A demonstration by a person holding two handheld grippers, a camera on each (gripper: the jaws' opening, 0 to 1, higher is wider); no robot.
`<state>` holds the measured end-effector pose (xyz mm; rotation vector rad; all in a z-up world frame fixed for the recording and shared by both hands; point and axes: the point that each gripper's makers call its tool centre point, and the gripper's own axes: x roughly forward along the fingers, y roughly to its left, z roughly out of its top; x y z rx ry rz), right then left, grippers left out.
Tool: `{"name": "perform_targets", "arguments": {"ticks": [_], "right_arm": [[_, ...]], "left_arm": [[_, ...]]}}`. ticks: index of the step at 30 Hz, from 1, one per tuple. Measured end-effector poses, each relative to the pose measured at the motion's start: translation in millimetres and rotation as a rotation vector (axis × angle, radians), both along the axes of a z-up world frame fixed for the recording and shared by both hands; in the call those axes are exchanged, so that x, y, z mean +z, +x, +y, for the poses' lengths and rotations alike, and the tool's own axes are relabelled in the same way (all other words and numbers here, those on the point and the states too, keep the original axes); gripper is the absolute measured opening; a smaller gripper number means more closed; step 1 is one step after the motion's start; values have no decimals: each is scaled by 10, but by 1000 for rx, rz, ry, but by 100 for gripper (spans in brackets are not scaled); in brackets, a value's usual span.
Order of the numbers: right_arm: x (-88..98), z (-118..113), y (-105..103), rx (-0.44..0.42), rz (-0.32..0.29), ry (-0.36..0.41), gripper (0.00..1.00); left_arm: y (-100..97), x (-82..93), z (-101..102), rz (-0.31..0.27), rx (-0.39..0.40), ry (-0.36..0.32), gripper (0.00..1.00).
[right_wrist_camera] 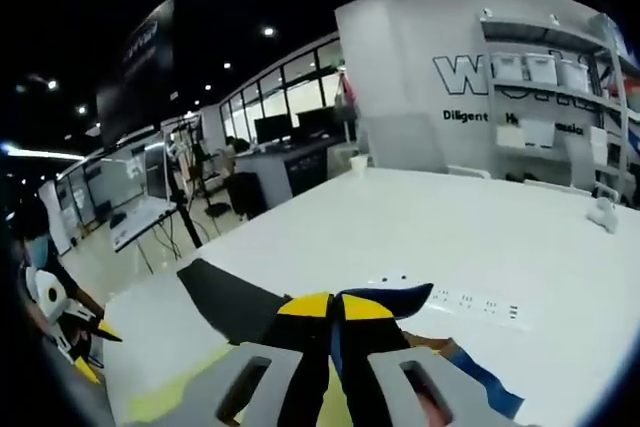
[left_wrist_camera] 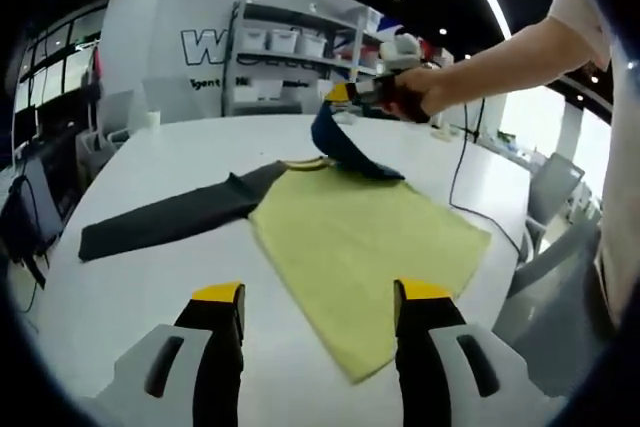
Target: Fold the garment on the visible template until the final outline fits inside the template.
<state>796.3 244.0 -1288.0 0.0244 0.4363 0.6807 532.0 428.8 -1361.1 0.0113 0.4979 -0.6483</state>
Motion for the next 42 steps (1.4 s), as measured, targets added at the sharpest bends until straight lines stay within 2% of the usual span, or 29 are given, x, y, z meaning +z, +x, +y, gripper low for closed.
{"name": "perform_targets", "arguments": {"ticks": [8, 12, 16, 19, 22, 24, 25, 26, 28, 35, 42], "right_arm": [[-315, 243, -51, 30, 33, -59, 0], [-578, 339, -43, 79, 46, -145, 0], [-752, 446, -70, 73, 73, -148, 0], [-888, 540, -136, 103, 80, -195, 0], [-978, 600, -176, 130, 75, -239, 0], [-1038, 632, -239, 183, 41, -330, 0], [-1070, 662, -274, 203, 37, -351, 0], [-1094, 703, -297, 198, 44, -338, 0], [-1154, 710, -319, 222, 31, -393, 0], [-1301, 788, -429, 279, 17, -481, 0], [-1381, 856, -410, 297, 22, -541, 0]], "left_arm": [[-6, -15, 7, 6, -2, 4, 58], [-13, -29, 1, 12, -6, 7, 58], [-16, -46, -1, 18, -7, 8, 58], [-25, -65, -2, 25, -11, 11, 58], [-30, -76, -3, 30, -12, 12, 58], [-33, -89, -6, 34, -14, 13, 58], [-34, -94, -8, 36, -15, 14, 58], [-37, -101, -11, 38, -16, 14, 58], [-42, -107, -18, 42, -19, 15, 57], [-57, -128, -24, 52, -25, 19, 57], [-70, -152, -35, 60, -31, 23, 57]]}}
